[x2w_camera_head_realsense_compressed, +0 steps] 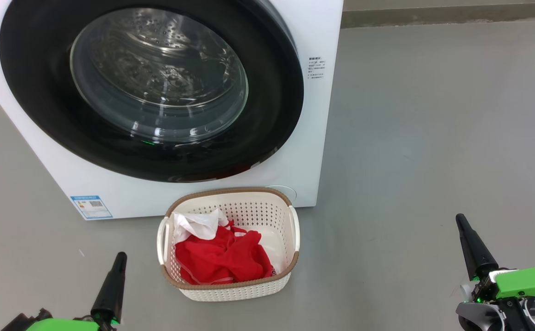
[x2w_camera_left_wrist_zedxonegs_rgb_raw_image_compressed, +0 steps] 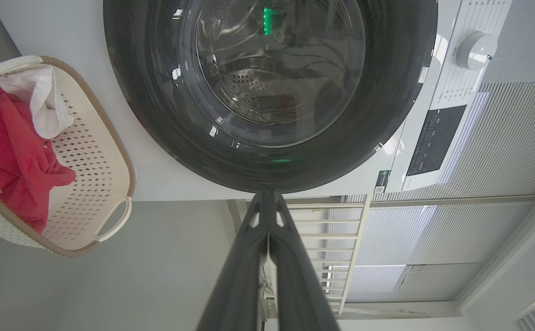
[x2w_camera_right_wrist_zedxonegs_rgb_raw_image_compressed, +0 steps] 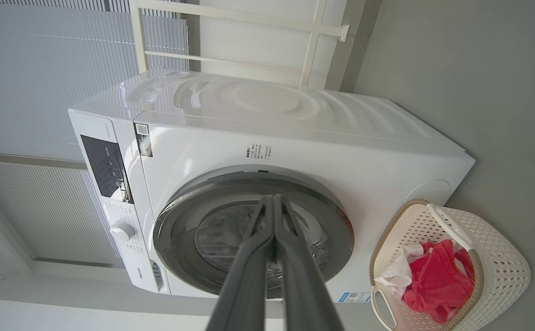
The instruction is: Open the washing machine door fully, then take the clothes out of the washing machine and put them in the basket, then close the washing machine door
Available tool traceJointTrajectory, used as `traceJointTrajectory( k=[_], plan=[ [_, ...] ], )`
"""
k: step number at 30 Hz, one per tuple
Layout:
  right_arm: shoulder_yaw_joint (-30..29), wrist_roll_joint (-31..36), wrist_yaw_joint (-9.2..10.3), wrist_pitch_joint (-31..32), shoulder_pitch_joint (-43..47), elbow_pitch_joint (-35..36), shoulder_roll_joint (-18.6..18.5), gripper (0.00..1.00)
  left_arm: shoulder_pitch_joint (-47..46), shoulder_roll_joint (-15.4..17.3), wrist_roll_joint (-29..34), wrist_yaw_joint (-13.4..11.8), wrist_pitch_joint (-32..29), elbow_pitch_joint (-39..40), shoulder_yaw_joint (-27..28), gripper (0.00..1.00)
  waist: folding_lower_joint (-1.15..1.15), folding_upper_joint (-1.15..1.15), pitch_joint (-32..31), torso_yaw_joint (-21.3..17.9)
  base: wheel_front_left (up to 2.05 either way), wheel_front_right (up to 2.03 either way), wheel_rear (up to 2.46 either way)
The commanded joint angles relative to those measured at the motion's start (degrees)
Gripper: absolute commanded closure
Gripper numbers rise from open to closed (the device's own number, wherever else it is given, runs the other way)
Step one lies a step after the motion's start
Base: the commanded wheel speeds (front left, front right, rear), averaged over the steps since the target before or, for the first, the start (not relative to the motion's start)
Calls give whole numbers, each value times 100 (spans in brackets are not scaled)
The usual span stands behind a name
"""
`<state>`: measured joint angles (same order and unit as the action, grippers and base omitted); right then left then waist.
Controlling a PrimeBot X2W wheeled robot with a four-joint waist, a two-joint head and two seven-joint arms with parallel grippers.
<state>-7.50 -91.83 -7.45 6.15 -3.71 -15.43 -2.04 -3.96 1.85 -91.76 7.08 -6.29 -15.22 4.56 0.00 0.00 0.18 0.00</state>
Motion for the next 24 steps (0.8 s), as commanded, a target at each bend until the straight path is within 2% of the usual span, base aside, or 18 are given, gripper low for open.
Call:
traceJointTrajectory(
  k=[1, 24],
  plan=[
    [98, -34, -3, 34, -248, 141, -84, 100, -224, 103, -40, 41, -20, 116, 195, 100, 0, 0, 0, 0, 0, 0, 0],
    [99, -34, -3, 33, -248, 141, -84, 100, -223, 103, -41, 41, -19, 117, 195, 100, 0, 0, 0, 0, 0, 0, 0]
  ],
)
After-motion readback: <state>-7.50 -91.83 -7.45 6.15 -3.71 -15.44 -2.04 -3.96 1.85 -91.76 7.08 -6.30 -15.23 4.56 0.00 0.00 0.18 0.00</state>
